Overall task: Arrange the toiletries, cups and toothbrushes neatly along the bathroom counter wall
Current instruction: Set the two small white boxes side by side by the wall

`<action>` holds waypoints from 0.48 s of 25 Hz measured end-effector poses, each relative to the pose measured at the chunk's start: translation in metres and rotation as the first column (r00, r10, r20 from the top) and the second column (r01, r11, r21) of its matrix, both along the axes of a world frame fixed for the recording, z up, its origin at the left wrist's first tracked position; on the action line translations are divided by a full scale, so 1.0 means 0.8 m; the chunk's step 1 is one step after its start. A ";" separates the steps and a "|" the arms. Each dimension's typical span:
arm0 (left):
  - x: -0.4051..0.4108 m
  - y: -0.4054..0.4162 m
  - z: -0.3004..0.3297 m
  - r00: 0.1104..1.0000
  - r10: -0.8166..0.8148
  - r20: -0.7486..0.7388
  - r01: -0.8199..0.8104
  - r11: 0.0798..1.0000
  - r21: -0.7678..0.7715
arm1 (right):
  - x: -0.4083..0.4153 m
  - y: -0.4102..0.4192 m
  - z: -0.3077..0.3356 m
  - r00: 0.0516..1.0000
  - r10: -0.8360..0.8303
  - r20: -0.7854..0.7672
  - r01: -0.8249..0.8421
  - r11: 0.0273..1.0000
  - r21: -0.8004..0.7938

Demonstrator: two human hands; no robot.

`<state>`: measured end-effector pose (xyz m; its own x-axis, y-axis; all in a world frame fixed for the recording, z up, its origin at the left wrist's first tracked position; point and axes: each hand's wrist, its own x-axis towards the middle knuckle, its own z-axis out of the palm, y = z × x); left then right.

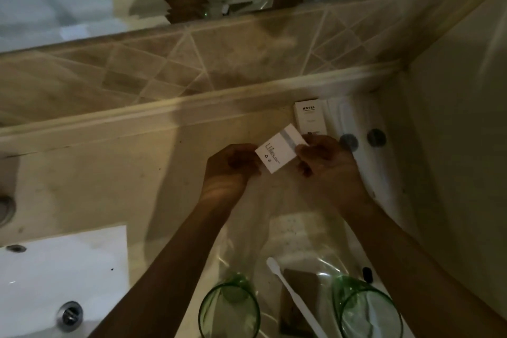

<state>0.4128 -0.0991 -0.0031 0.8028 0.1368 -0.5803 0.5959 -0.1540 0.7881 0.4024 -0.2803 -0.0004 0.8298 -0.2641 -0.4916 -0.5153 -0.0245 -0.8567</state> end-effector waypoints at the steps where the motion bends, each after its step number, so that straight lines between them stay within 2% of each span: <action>1: -0.001 0.001 -0.002 1.000 0.006 -0.009 -0.006 1.000 0.004 | 0.001 0.003 -0.001 1.000 0.002 0.028 -0.001 1.000 -0.013; 4: -0.003 0.002 -0.008 1.000 -0.009 -0.028 0.011 0.998 0.064 | 0.006 0.011 -0.005 0.991 0.037 0.127 -0.023 0.994 -0.110; 7: 0.001 0.001 -0.011 0.992 -0.115 -0.044 0.121 0.974 0.194 | 0.011 0.016 -0.014 0.970 0.148 0.191 -0.110 0.974 -0.198; 9: 0.006 -0.003 -0.011 0.993 -0.116 -0.035 0.121 0.975 0.189 | 0.013 0.019 -0.014 0.958 0.229 0.172 -0.180 0.949 -0.261; 12: 0.008 -0.004 -0.004 0.999 -0.025 -0.041 0.029 0.995 0.099 | 0.007 0.022 -0.011 0.943 0.252 0.217 -0.203 0.954 -0.222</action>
<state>0.4195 -0.1027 -0.0066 0.7834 0.1741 -0.5967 0.6213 -0.2472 0.7436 0.4077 -0.2626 -0.0091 0.9657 -0.1241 -0.2282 -0.2554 -0.2942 -0.9210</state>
